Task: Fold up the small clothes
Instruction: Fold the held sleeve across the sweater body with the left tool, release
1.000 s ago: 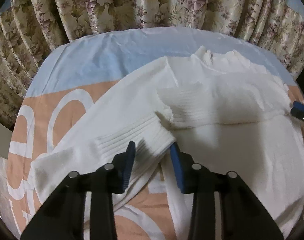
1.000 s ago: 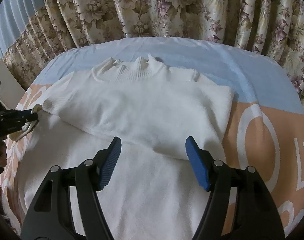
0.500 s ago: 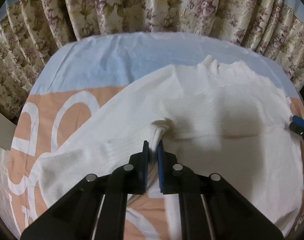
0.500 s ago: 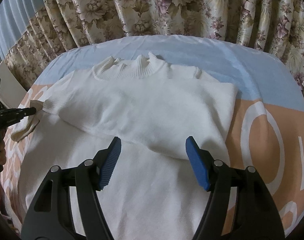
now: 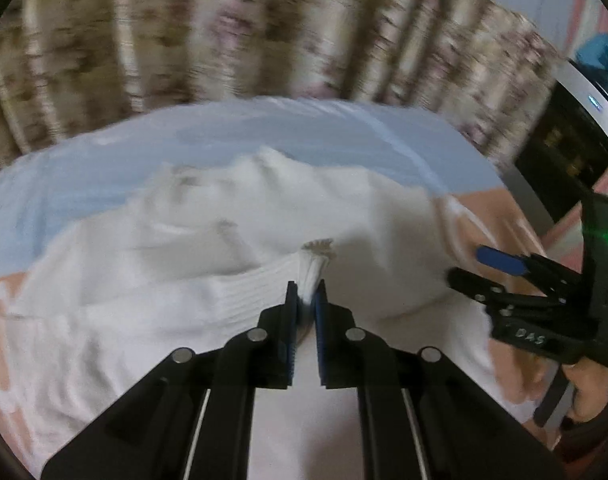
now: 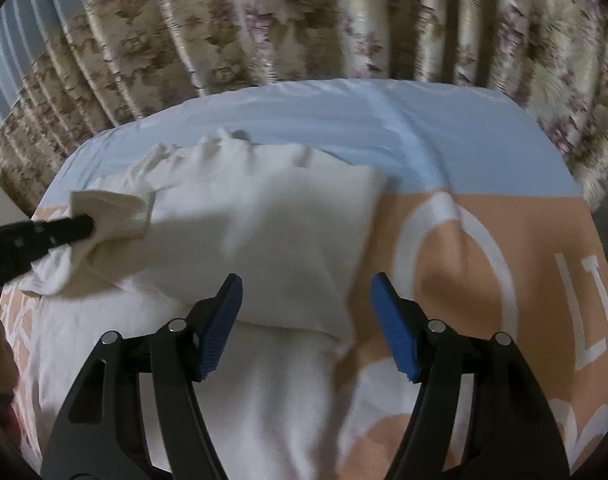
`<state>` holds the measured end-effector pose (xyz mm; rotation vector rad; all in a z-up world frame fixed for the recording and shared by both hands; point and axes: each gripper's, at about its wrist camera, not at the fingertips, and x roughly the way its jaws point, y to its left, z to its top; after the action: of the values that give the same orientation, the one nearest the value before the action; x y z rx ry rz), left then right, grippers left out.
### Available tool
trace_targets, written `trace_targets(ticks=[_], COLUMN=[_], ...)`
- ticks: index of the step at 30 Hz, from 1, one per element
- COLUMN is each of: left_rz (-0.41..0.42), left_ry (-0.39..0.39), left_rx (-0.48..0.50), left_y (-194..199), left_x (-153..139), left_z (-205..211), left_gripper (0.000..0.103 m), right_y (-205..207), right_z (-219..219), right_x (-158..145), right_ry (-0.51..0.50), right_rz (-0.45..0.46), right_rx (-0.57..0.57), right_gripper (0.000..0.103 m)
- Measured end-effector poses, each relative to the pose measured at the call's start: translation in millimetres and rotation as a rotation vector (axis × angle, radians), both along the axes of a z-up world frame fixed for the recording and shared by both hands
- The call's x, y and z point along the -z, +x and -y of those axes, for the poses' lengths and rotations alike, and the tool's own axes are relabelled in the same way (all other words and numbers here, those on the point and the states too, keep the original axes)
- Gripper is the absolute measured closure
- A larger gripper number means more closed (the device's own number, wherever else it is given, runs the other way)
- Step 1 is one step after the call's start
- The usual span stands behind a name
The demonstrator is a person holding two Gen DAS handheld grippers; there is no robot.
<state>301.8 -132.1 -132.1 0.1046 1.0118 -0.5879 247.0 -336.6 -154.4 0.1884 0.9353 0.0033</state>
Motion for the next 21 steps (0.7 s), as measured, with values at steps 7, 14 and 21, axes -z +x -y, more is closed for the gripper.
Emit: trace_targets(ticks=[7, 14, 21], left_rz=[0.003, 0.085, 0.002], left_ry=[0.096, 0.179, 0.192], left_rx=[0.049, -0.051, -0.181], left_y=[-15, -23, -7], left_x=[20, 14, 37], left_z=[32, -35, -101], left_gripper=[0.039, 0.03, 0.03], right_y=[-6, 4, 28], right_z=[9, -25, -81], right_x=[4, 2, 11], right_ry=[0.013, 0.083, 0.084], right_rz=[-0.021, -0.007, -0.066], right_rx=[0.011, -0.082, -0.204], right_gripper=[0.035, 0.035, 0.045])
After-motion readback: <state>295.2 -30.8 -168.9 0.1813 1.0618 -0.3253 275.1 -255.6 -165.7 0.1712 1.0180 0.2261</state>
